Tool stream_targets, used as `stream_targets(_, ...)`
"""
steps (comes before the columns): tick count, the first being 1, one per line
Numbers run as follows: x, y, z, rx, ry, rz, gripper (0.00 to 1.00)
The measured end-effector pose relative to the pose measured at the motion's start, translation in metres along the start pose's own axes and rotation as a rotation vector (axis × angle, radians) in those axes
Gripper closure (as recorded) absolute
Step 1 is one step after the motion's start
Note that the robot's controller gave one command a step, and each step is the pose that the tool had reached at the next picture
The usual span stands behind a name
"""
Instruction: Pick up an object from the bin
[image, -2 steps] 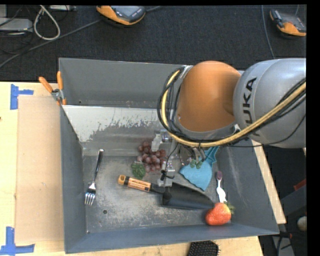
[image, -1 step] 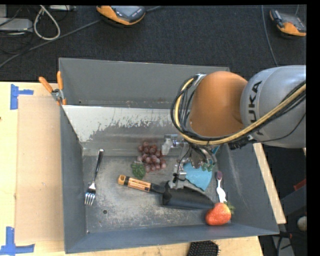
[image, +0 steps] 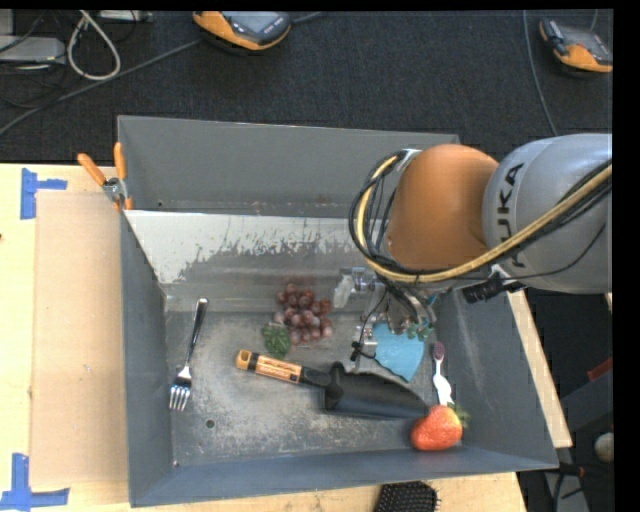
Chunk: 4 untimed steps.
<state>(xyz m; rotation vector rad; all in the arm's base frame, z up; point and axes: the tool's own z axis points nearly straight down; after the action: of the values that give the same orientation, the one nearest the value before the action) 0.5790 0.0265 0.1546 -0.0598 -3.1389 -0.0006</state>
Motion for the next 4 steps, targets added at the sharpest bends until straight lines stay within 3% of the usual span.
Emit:
stream_targets(1, 0.028, -0.016, 0.045, -0.001, -0.001, 0.004, 0.00)
stream_targets(2, 0.053, -0.020, 0.066, -0.004, -0.003, 0.131, 0.00)
stream_targets(3, 0.084, -0.054, 0.084, -0.003, 0.008, -0.191, 1.00)
stream_targets(4, 0.084, -0.054, 0.084, -0.004, 0.008, -0.191, 1.00)
